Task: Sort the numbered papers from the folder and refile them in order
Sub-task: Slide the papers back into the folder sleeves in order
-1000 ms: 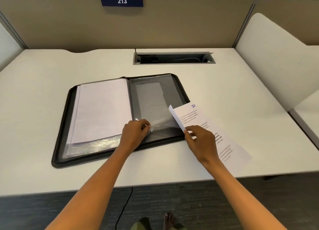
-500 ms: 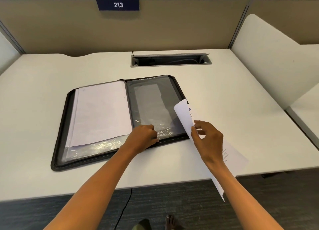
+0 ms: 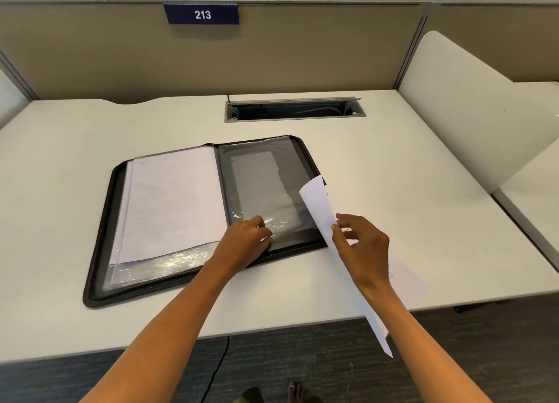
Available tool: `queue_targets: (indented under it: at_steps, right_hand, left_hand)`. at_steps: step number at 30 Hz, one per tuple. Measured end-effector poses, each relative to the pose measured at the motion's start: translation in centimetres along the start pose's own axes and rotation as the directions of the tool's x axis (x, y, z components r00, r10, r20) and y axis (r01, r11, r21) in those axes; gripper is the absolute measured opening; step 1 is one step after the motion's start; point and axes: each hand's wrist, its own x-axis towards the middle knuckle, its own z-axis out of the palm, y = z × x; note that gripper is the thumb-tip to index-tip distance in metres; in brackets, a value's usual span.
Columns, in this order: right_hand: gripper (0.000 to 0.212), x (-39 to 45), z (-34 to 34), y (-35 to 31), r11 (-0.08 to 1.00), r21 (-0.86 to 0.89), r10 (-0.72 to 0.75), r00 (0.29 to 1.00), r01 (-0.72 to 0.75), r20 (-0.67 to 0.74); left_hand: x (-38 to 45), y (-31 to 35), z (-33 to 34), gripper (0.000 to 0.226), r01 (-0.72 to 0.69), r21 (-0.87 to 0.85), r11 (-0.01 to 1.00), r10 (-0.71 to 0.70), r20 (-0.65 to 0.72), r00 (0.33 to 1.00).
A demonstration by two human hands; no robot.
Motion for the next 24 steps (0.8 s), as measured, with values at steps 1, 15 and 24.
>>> queue_targets:
  at_steps: [1, 15, 24]
  right_hand:
    - [0.015, 0.0, -0.1, 0.0, 1.0, 0.0, 0.0, 1.0, 0.0, -0.005]
    - [0.008, -1.8, -0.9, -1.3, 0.969, -0.209, -0.16, 0.978, 0.13, -0.133]
    - [0.007, -5.6, 1.0, -1.9, 0.849, -0.35, -0.375, 0.918, 0.395, 0.127]
  left_hand:
    - [0.0, 0.2, 0.0, 0.011, -0.019, 0.021, 1.0, 0.019, -0.009, 1.0]
    - [0.2, 0.5, -1.0, 0.014, 0.583, -0.726, 0.366, -0.566, 0.323, 0.758]
    - [0.3, 1.0, -0.4, 0.005, 0.494, -0.555, 0.67, -0.546, 0.083, 0.834]
